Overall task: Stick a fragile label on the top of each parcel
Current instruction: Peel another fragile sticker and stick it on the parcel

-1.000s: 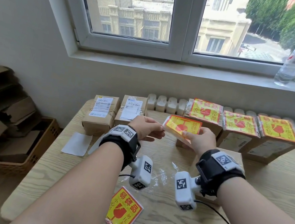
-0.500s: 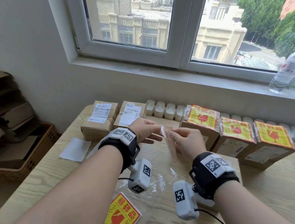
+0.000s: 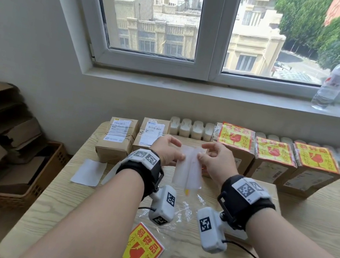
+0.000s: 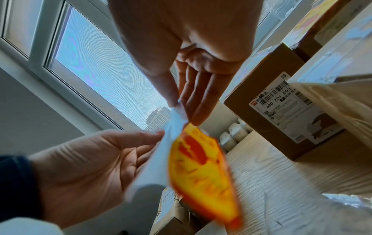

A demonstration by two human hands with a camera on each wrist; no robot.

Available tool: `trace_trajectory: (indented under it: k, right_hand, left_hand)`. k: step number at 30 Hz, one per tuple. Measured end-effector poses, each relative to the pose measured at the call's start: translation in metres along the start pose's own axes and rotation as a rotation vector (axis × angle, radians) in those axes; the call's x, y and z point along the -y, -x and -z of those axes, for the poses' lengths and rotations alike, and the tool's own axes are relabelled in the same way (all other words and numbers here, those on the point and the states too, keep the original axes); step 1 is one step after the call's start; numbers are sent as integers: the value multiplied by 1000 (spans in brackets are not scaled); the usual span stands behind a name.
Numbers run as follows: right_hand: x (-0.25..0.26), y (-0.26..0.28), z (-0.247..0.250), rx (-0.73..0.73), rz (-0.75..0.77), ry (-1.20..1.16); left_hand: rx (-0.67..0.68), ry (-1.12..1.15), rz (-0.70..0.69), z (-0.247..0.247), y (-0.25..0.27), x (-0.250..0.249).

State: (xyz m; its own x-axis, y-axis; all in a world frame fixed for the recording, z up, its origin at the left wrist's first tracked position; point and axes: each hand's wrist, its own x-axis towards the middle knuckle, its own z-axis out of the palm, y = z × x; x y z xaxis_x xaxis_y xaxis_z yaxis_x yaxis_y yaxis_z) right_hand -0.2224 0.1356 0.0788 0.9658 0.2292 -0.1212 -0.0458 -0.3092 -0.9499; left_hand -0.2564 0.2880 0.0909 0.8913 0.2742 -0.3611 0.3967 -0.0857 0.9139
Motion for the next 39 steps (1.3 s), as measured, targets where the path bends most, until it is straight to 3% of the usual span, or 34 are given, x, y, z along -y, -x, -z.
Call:
trace_trajectory:
  k: [3,6,12,15,19,23,27,30,34,39]
  right_hand:
    - [-2,-1,2,-74,9,32]
    - [-1,-1,4,-21,30,67]
    - [-5,-2,3,-8,-32,-20]
    - [-10,-7,-2,-24,-83,-30]
    - [-25,-17,-15,-14,-137,61]
    - [-32,-23,-30,-79,-126,311]
    - [-30,-24,-44,-76,-145,439]
    - [-33,-28,-55,-62,-188,456]
    - [-39,-34,-66,-67,-245,455]
    - [-48,-35,-74,-33,-248,452]
  left_hand:
    - [-89,-62,-61,7,-3,5]
    - [-72,-130,-100,15,-6,7]
    - [-137,-89,31,32,-7,15]
    - [-202,-237,84,54,-10,32]
    - [-277,-371,173,91,-16,58]
    - [-342,-482,278,119,-28,82]
    - [-362,-647,343,139,-41,109]
    - [-300,-821,408,146,-56,133]
    - [-226,-845,387,146,-65,134]
    - [-234,-796,370,153,-81,146]
